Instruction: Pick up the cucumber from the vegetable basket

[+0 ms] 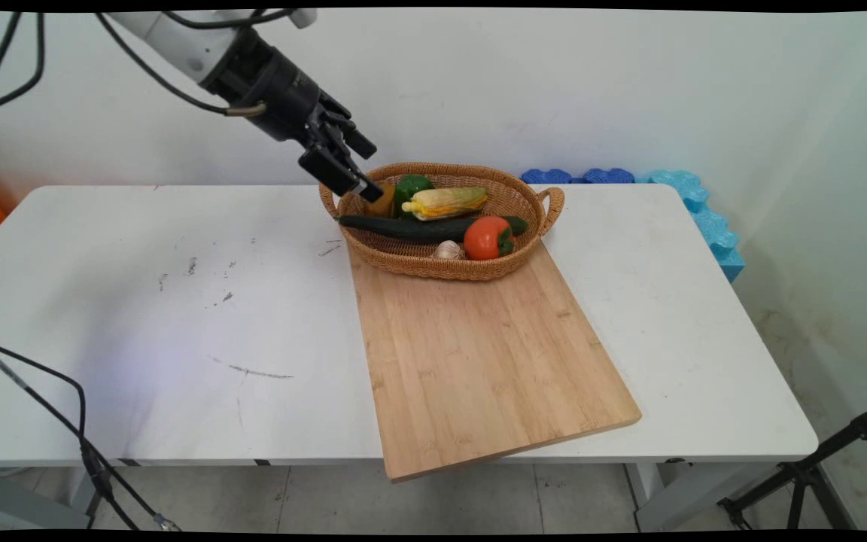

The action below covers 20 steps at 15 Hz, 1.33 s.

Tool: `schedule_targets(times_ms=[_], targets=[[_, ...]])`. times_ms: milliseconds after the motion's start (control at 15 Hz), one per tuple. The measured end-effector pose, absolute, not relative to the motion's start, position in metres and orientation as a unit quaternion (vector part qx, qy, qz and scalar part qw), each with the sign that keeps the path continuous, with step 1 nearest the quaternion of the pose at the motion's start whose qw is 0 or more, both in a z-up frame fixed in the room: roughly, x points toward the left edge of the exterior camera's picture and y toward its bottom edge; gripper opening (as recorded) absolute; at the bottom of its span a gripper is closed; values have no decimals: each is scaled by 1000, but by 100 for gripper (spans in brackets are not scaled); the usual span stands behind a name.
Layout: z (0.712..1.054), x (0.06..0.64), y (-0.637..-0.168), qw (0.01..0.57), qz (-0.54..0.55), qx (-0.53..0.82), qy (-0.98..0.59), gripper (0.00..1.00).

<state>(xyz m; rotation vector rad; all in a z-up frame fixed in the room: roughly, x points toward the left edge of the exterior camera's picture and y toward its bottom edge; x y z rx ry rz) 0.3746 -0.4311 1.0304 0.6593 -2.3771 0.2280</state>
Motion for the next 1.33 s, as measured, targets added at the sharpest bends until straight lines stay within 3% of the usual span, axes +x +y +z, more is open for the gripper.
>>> schedule_targets(times_ms=[333, 733, 1333], targets=[[1015, 373, -462, 303, 102, 265, -910, 100], [977, 367, -507, 260, 114, 278, -918, 100], [922, 362, -539, 215, 96, 312, -920, 100]])
